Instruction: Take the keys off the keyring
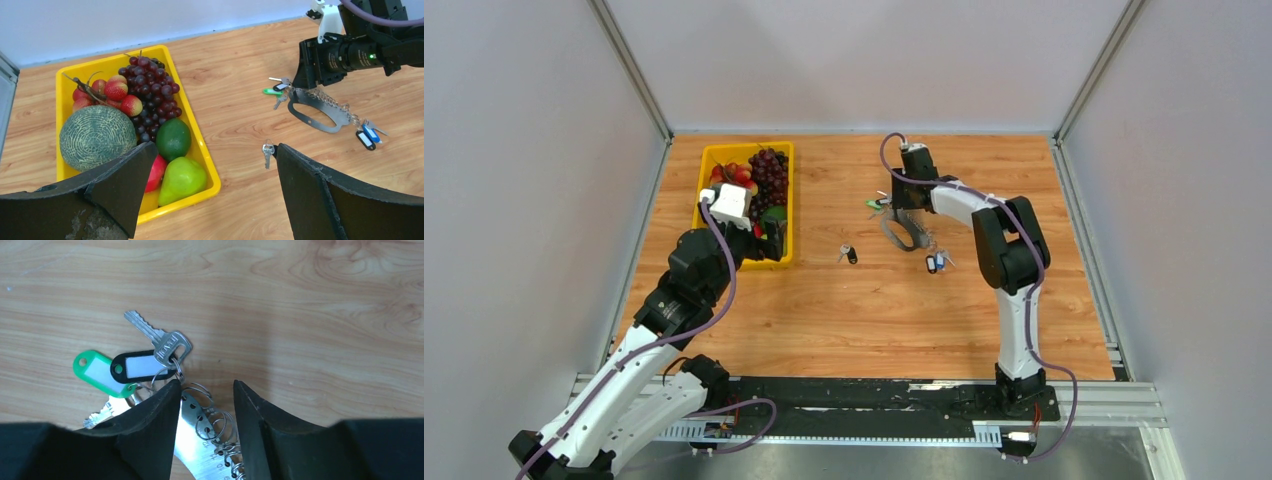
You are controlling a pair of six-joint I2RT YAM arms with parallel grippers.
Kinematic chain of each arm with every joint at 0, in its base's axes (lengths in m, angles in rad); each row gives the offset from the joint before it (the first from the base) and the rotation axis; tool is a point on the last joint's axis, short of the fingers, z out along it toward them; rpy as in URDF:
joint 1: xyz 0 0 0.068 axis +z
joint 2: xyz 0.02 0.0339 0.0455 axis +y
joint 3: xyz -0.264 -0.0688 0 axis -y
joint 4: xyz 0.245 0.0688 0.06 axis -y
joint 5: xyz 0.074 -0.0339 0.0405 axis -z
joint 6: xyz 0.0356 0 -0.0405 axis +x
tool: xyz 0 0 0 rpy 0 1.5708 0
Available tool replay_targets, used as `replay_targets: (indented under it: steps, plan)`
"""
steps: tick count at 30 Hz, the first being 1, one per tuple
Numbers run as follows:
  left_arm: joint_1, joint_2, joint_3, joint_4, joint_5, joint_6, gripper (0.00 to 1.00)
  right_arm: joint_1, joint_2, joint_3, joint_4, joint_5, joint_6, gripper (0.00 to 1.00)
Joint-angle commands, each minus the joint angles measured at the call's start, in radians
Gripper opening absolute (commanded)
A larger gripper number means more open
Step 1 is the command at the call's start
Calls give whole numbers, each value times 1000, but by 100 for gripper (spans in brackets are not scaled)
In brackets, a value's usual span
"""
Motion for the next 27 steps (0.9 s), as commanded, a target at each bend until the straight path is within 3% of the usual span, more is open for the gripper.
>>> replay_targets:
  steps: [1, 5, 6, 17, 25, 26, 27]
  plan:
    - [1, -4, 1, 30, 11, 17, 100, -3, 58, 41, 14, -14, -9, 45]
    - [1, -2, 0, 33, 12, 17, 100, -3, 19, 1, 15, -70, -3, 2]
    - [1, -1, 1, 33, 13, 17, 100, -3, -6, -15, 22, -76, -8, 0]
    - [1, -2, 0, 36, 37, 11, 100, 7, -474, -355, 205, -444, -67, 0]
    - [2, 2, 0, 39, 62, 9, 100, 42, -774, -483, 219, -505, -40, 0]
    - [2, 1, 0, 38, 65, 10, 100, 42, -795, -487, 218, -498, -32, 7]
    - [2, 2, 0, 38, 67, 10, 100, 43, -811, -491, 219, -486, -28, 24]
